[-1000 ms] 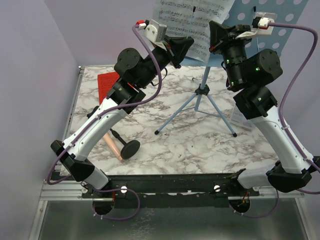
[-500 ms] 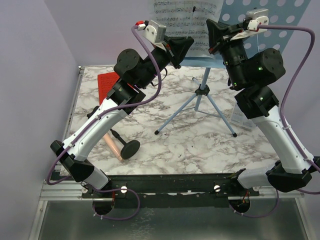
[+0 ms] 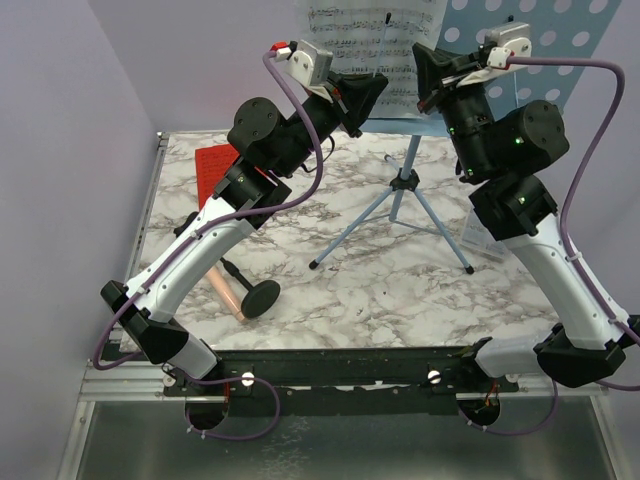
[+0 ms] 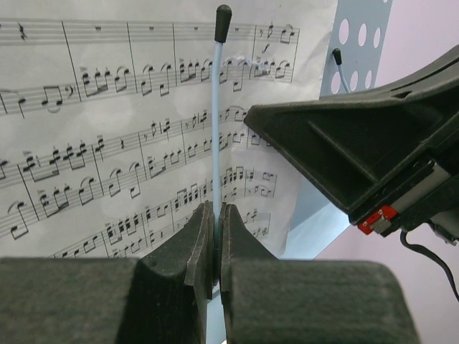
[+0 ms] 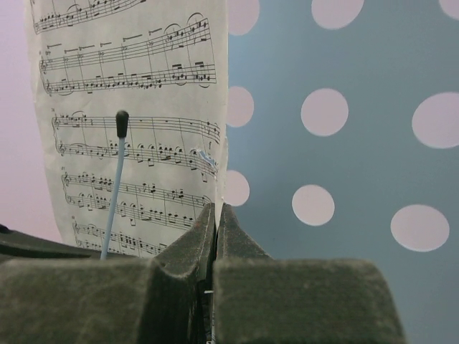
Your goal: Set up the instrument practice props
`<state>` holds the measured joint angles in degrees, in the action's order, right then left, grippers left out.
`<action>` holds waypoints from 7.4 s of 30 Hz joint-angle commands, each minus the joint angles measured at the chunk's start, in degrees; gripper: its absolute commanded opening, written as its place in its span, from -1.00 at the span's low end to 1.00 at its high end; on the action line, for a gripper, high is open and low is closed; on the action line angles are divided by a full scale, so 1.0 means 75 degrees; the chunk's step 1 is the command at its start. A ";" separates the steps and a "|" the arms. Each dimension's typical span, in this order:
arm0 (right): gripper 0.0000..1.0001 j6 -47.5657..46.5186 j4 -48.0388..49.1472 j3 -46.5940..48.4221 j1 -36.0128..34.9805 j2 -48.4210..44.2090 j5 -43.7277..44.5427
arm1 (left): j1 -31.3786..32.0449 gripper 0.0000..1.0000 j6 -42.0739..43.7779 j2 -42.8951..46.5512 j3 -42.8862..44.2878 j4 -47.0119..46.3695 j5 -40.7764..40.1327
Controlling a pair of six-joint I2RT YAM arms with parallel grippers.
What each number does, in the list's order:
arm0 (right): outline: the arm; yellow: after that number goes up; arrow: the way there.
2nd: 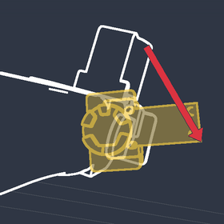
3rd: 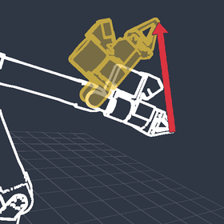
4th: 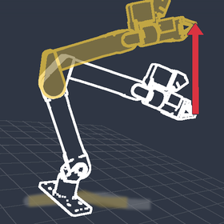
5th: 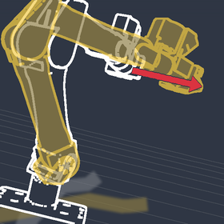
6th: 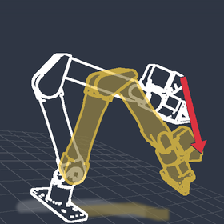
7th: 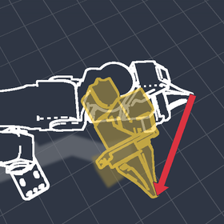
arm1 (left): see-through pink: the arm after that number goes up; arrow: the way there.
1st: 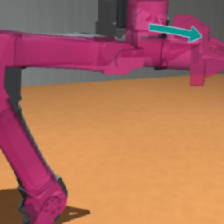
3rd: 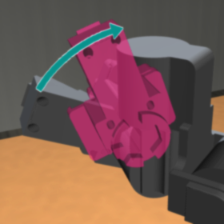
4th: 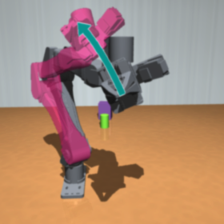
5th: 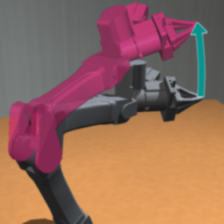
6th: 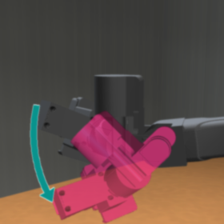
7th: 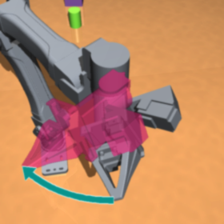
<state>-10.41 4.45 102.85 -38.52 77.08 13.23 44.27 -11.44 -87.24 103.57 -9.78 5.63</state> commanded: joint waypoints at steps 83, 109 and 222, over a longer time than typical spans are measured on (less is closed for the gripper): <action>0.67 0.2635 -0.4124 0.1123 0.0004 -0.0925 0.2075 | 0.0029 0.46 -0.1042 0.4147 -0.4323 0.2366 -0.2935; 1.00 0.5721 -0.4810 -0.1726 0.0009 -0.3648 -0.0434 | -0.0085 0.52 -0.1548 0.3664 -0.5010 0.3282 -0.3584; 1.00 0.8167 -0.2199 -0.0653 -0.1384 0.7078 0.0033 | -0.6426 0.85 -0.7133 -0.2161 -0.5835 0.3765 0.1368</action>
<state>48.42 -17.34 102.48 -49.95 131.79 19.49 -4.36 -65.71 -102.13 60.51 15.40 15.38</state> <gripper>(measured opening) 0.998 0.926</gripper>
